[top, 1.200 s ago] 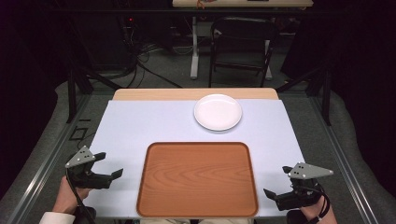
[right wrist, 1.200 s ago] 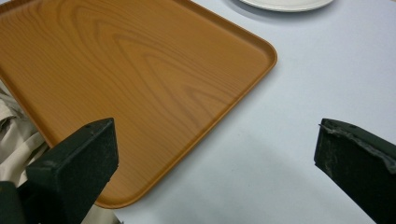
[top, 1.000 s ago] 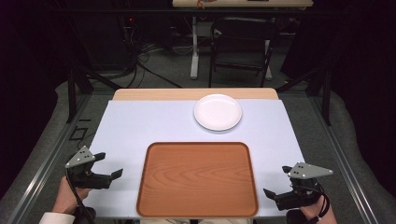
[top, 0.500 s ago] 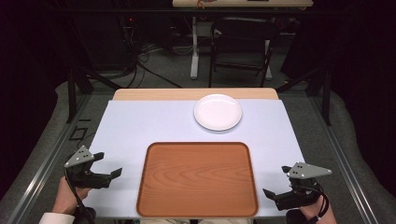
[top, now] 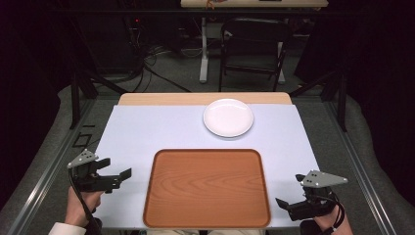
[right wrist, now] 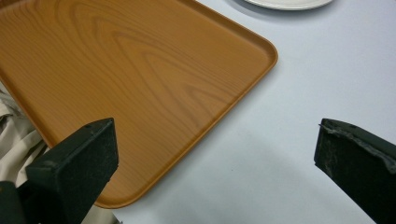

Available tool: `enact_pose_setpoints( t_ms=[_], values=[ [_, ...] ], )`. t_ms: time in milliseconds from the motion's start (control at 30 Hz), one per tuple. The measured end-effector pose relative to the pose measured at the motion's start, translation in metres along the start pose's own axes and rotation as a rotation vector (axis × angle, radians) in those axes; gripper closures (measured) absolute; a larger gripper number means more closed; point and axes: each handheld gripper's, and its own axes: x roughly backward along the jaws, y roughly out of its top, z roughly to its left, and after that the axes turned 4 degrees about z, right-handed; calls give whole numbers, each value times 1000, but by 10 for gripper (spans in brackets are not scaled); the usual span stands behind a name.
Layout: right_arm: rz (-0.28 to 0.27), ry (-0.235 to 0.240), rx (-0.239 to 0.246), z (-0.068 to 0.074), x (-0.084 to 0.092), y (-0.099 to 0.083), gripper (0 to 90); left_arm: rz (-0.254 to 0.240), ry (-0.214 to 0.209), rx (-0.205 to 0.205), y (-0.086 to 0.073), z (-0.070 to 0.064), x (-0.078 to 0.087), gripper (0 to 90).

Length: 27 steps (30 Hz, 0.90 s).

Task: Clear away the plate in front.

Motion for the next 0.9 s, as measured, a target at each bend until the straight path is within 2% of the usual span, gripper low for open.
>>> enact_pose_setpoints(
  t_ms=[167, 333, 467, 700, 900],
  values=[
    [1, 0, -1, 0, 0, 0, 0, -12, -2, 55, 3, -8, -6, 1],
    [1, 0, -1, 0, 0, 0, 0, -24, -11, 84, 6, -19, -15, 1],
    [1, 0, 0, 0, 0, 0, 0, -24, -12, 79, 8, -25, -20, 1],
    [0, 1, 1, 0, 0, 0, 0, -35, -57, 105, 13, -34, -31, 1],
    [2, 1, 1, 0, 0, 0, 0, -42, -77, 97, 17, -43, -42, 1]
  ],
)
